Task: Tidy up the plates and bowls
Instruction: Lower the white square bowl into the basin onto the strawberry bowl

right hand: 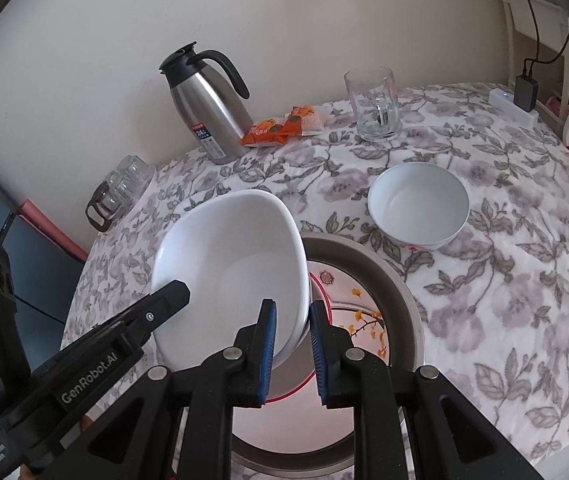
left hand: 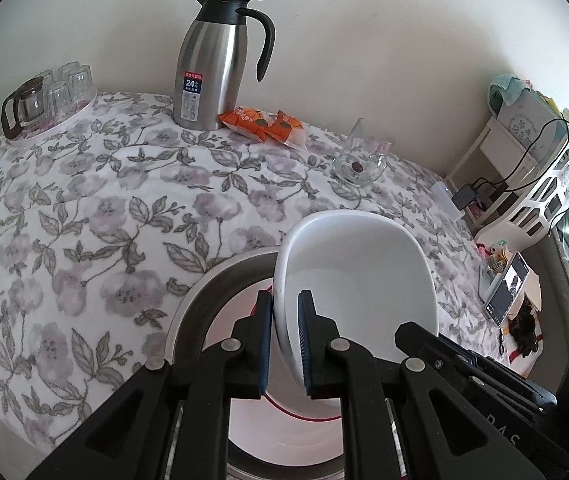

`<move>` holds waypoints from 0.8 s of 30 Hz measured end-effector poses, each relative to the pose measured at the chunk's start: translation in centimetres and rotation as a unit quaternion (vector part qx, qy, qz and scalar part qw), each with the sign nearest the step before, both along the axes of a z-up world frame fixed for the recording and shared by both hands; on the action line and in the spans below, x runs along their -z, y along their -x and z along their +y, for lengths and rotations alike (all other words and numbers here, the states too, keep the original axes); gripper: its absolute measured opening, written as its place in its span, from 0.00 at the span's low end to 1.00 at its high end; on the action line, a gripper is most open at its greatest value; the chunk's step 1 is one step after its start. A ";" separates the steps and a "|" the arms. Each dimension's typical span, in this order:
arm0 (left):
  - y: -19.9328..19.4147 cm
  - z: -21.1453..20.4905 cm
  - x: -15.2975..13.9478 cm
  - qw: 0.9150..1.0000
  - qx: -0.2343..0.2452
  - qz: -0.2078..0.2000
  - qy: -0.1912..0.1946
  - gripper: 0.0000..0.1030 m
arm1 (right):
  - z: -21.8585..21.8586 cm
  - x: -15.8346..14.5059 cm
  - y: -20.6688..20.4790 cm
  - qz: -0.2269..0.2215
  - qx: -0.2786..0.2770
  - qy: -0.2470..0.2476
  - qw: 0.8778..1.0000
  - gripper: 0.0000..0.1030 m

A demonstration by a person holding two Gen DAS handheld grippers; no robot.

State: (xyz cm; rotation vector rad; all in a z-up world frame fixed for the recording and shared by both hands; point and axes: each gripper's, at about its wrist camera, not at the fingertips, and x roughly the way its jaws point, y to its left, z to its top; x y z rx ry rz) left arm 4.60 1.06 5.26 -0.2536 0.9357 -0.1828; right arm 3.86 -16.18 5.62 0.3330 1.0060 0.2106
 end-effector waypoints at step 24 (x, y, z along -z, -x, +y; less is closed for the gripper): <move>1.2 0.0 0.5 1.000 0.002 0.007 -0.005 0.16 | 0.4 0.8 0.7 0.023 -0.013 -0.002 1.000 0.21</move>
